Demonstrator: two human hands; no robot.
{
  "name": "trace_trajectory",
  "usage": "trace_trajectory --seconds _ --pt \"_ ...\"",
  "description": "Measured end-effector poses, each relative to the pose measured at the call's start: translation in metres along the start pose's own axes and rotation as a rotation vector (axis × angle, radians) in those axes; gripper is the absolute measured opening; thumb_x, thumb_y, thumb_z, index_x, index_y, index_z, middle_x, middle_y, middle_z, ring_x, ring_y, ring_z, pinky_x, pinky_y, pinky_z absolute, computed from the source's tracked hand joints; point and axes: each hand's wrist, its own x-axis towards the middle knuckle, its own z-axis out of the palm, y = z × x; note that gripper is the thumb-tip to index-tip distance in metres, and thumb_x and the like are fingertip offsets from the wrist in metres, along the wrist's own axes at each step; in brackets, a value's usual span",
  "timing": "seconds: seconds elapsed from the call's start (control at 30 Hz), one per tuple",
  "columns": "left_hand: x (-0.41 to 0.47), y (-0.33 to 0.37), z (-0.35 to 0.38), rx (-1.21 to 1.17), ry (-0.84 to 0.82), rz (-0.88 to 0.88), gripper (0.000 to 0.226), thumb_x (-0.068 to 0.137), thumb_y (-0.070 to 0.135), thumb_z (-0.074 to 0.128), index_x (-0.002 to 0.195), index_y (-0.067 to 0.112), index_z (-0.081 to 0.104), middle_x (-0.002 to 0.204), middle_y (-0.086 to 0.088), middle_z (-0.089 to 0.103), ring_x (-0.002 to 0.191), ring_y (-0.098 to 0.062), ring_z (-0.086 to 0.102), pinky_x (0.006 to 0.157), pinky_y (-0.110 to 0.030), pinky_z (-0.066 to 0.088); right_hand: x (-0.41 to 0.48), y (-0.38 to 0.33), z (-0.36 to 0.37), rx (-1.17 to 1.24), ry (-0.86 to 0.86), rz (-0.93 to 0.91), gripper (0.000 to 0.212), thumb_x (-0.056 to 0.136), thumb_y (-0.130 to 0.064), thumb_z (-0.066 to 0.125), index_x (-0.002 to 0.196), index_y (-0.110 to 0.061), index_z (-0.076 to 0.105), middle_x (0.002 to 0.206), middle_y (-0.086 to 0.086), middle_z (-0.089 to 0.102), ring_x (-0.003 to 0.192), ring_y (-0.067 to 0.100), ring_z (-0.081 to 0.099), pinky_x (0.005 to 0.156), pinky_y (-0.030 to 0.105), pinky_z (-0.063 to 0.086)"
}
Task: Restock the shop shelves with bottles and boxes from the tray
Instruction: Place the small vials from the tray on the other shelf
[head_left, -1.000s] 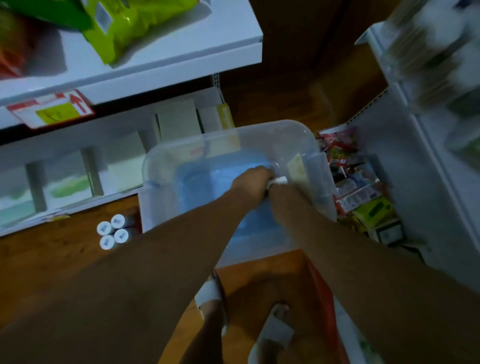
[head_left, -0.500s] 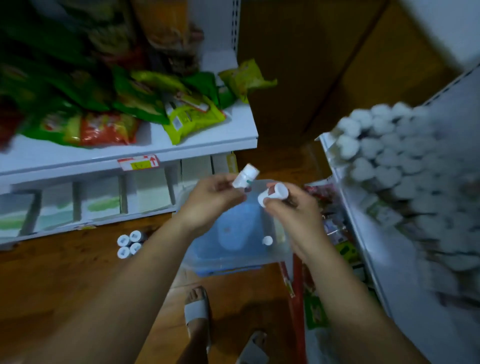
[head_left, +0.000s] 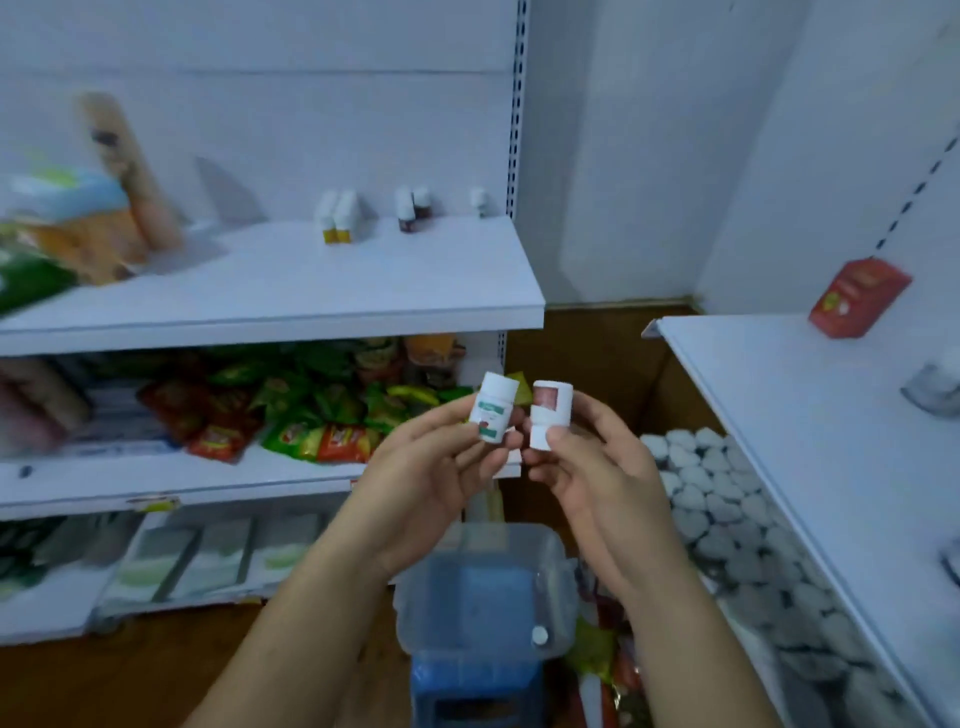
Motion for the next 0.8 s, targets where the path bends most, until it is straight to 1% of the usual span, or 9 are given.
trace_trajectory --seconds 0.1,0.27,0.33,0.4,0.5,0.57,0.63,0.73,0.8 --pt "-0.018 0.011 0.017 0.008 0.022 0.039 0.038 0.098 -0.006 0.051 0.132 -0.001 0.067 0.123 -0.027 0.071 0.106 -0.029 0.073 0.082 -0.027 0.063 -0.013 -0.019 0.003 -0.006 0.023 -0.017 0.029 0.099 -0.002 0.062 0.127 -0.006 0.064 0.118 0.026 0.071 0.085 0.023 0.069 0.071 0.031 0.056" --pt "-0.028 0.025 0.033 -0.008 0.033 0.087 0.048 0.100 -0.009 0.047 0.141 0.012 0.063 0.130 -0.028 0.068 0.111 -0.036 0.072 0.090 -0.033 0.062 -0.018 -0.041 0.017 0.026 -0.044 -0.028 0.025 0.103 -0.005 0.055 0.124 -0.007 0.068 0.112 0.023 0.074 0.084 0.023 0.069 0.073 0.031 0.057" --pt "-0.027 0.030 0.033 0.022 0.023 0.106 0.052 0.100 -0.009 0.048 0.141 0.018 0.064 0.129 -0.028 0.069 0.111 -0.037 0.070 0.093 -0.036 0.062 -0.013 -0.042 0.021 -0.002 -0.030 -0.051 0.025 0.102 -0.004 0.056 0.121 -0.010 0.072 0.110 0.022 0.075 0.084 0.022 0.067 0.074 0.030 0.058" --pt "-0.021 0.038 0.030 0.033 0.025 0.129 0.053 0.100 -0.010 0.046 0.140 0.018 0.065 0.128 -0.028 0.070 0.109 -0.037 0.070 0.095 -0.038 0.061 -0.003 -0.039 0.026 -0.046 -0.008 -0.073 0.025 0.101 -0.004 0.060 0.119 -0.013 0.075 0.107 0.023 0.074 0.084 0.023 0.066 0.074 0.030 0.057" --pt "0.001 0.054 0.015 0.014 0.056 0.161 0.050 0.098 -0.012 0.046 0.138 0.010 0.065 0.129 -0.026 0.070 0.109 -0.035 0.071 0.098 -0.037 0.059 0.025 -0.032 0.039 -0.110 0.032 -0.114 0.028 0.097 -0.002 0.066 0.119 -0.017 0.075 0.108 0.021 0.074 0.084 0.022 0.068 0.079 0.032 0.056" --pt "0.022 0.070 -0.001 -0.013 0.064 0.159 0.044 0.100 -0.007 0.048 0.138 0.009 0.065 0.131 -0.023 0.070 0.114 -0.032 0.072 0.097 -0.034 0.060 0.050 -0.028 0.051 -0.171 0.029 -0.138 0.030 0.096 -0.002 0.070 0.122 -0.017 0.073 0.112 0.016 0.074 0.089 0.023 0.071 0.085 0.036 0.058" --pt "0.046 0.089 -0.019 -0.001 0.064 0.174 0.040 0.101 -0.002 0.054 0.138 0.010 0.066 0.132 -0.019 0.071 0.119 -0.029 0.071 0.097 -0.032 0.060 0.078 -0.025 0.067 -0.239 0.016 -0.147 0.035 0.095 -0.004 0.071 0.126 -0.020 0.072 0.112 0.010 0.075 0.092 0.022 0.073 0.090 0.038 0.059" --pt "0.089 0.118 -0.046 0.054 0.082 0.176 0.040 0.096 0.001 0.063 0.132 0.017 0.071 0.125 -0.015 0.075 0.116 -0.028 0.073 0.091 -0.028 0.060 0.124 -0.023 0.097 -0.374 0.045 -0.169 0.039 0.099 -0.009 0.069 0.133 -0.029 0.067 0.102 -0.002 0.079 0.092 0.012 0.074 0.087 0.031 0.060" --pt "0.121 0.136 -0.064 0.107 0.088 0.185 0.038 0.098 0.002 0.064 0.131 0.019 0.072 0.122 -0.014 0.076 0.115 -0.031 0.073 0.092 -0.028 0.060 0.157 -0.020 0.118 -0.486 0.066 -0.216 0.041 0.102 -0.018 0.066 0.140 -0.032 0.061 0.098 -0.005 0.080 0.100 0.009 0.074 0.094 0.034 0.059"
